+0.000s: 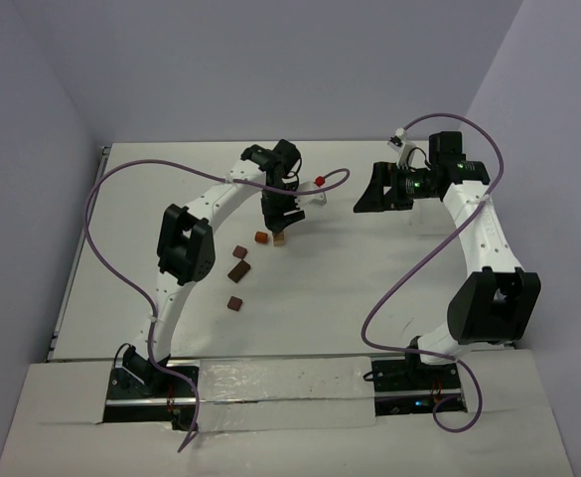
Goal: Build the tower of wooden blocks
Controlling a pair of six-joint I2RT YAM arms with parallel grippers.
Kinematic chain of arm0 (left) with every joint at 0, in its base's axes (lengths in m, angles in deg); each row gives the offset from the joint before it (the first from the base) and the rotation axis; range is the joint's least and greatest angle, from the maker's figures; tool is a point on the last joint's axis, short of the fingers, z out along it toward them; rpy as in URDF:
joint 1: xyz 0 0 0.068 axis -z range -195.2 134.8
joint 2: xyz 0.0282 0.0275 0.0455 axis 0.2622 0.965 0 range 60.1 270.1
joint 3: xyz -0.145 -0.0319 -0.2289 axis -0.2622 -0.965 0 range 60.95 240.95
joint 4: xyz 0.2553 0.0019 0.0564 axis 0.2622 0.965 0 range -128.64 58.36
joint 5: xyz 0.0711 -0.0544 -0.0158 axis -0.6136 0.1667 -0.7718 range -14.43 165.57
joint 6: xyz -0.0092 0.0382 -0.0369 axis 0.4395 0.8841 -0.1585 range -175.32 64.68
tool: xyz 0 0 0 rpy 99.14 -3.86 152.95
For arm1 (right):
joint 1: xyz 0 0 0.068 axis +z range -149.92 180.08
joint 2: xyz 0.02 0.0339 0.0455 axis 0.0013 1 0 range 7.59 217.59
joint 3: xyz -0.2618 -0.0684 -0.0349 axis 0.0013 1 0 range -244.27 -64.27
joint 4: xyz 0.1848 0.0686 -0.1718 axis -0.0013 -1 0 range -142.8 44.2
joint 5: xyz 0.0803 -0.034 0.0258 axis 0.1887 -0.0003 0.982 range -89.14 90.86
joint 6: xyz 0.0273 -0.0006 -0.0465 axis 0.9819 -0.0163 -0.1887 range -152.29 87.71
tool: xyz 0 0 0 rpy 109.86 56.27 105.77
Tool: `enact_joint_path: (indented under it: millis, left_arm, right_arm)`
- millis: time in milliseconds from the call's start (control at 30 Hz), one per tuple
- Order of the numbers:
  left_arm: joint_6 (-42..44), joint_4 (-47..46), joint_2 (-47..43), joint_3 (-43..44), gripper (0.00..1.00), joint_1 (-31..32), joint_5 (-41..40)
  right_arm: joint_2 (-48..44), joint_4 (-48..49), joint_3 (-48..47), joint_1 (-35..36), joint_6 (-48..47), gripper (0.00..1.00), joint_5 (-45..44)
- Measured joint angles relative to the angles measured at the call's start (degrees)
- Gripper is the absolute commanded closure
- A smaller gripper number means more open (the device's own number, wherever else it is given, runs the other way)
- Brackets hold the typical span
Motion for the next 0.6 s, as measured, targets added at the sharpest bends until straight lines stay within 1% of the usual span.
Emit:
enact_joint_path:
  millis: [600]
  left_arm:
    - [0.1, 0.0, 0.0, 0.0, 0.65, 0.4, 0.0]
  right_arm:
    - [0.7, -0.3, -0.3, 0.0, 0.0, 0.0, 0.0]
